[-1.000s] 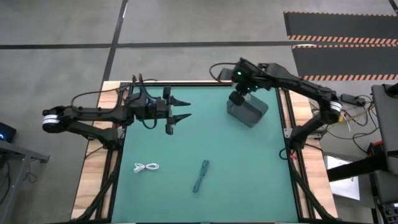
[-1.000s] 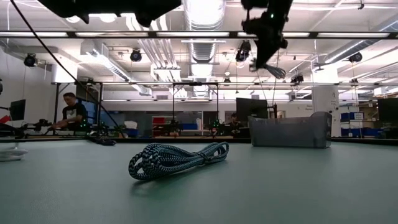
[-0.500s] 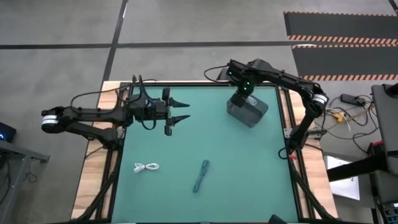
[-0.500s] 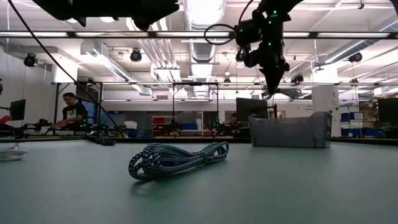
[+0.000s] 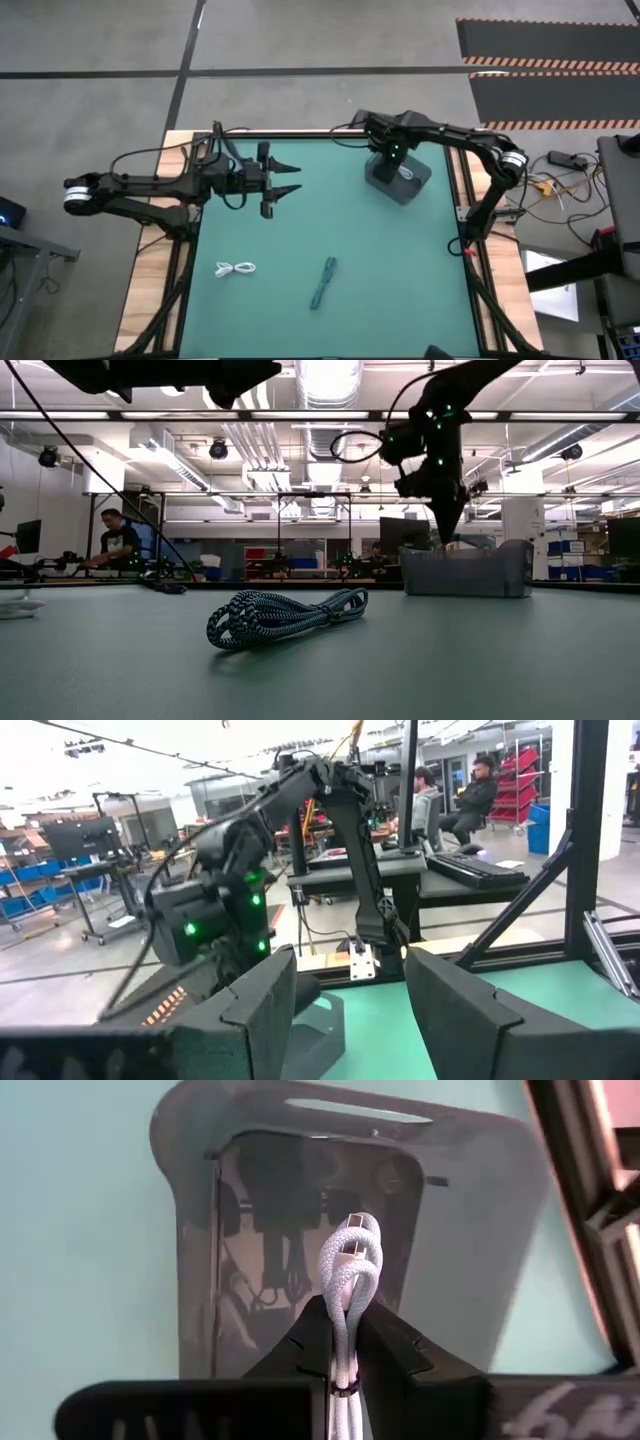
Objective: Pick and place USB-C Cables
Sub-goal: Put the light blue charger cable into the black container
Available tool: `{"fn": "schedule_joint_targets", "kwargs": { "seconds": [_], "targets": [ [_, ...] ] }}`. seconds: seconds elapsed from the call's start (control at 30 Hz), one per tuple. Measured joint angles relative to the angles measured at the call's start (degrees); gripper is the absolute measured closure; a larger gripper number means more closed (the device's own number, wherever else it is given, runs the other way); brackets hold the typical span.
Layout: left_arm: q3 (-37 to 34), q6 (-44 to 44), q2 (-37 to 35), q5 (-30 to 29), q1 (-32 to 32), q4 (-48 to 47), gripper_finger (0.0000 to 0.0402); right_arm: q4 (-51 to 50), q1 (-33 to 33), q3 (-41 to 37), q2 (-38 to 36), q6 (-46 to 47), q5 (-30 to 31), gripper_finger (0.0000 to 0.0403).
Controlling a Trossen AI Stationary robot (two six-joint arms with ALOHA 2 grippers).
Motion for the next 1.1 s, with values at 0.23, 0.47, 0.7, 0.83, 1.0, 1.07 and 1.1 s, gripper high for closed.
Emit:
{"fn": "schedule_joint_targets", "kwargs": {
  "seconds": [0.23, 0.47, 0.7, 0.83, 1.0, 1.07, 1.1],
  "targets": [
    [0.0, 0.01, -0.04, 0.0, 0.0, 0.0, 0.0228, 5.36, -0.11, -4.9, 0.51, -0.91, 0.03, 0.0383],
    [0.02, 0.13, -0.04, 0.01, 0.0, 0.02, 0.0228, 8.77, -0.39, -7.87, 0.51, -1.39, 0.04, 0.0383],
    [0.02, 0.13, -0.04, 0.02, 0.0, 0.24, 0.0228, 12.27, -0.76, -10.74, 0.51, -2.14, 0.1, 0.0383],
    [0.02, 0.14, -0.01, 0.0, 0.0, 0.25, 0.0228, 14.62, -0.76, -12.58, 0.51, -2.72, 0.14, 0.0383],
    [0.0, 0.13, 0.21, 0.02, 0.0, 1.09, 0.0228, 16.62, -0.76, -14.12, 0.51, -2.78, 0.2, 0.0383],
    [0.0, 0.13, 0.24, 0.02, 0.0, 1.05, 0.0228, 17.45, -0.77, -14.78, 0.51, -2.81, 0.22, 0.0383],
    [-0.02, 0.13, 0.25, 0.02, 0.0, 1.06, 0.0228, 17.75, -0.81, -15.01, 0.51, -3.02, 0.22, 0.0383]
  ]
}}
